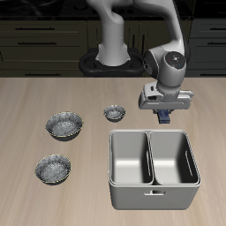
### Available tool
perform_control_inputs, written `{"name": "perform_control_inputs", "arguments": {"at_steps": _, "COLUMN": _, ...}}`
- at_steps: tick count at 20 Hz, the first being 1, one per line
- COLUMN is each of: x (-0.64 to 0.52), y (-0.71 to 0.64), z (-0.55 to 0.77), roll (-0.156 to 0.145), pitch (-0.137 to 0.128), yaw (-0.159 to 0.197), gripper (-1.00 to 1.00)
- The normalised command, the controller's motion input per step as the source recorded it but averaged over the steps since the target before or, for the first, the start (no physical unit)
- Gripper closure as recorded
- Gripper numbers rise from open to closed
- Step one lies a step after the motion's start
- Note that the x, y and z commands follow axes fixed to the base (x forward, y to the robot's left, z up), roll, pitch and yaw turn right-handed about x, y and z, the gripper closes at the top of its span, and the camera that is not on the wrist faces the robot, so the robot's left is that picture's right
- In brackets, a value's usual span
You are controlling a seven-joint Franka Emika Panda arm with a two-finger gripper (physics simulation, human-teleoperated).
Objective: Place the cream cheese in the middle-sized bowl
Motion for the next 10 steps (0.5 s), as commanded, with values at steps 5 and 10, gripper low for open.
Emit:
{"name": "perform_control_inputs", "arguments": {"at_steps": 5, "x": 0.03, "y": -0.06, "z": 0.16, "roll": 0.003, "pitch": -0.027, "yaw": 0.006, "gripper": 1.0}}
{"name": "perform_control_inputs", "arguments": {"at_steps": 10, "x": 0.06, "y": -0.12, "z": 0.46, "roll": 0.007, "pitch": -0.065, "yaw": -0.003, "gripper": 1.0}}
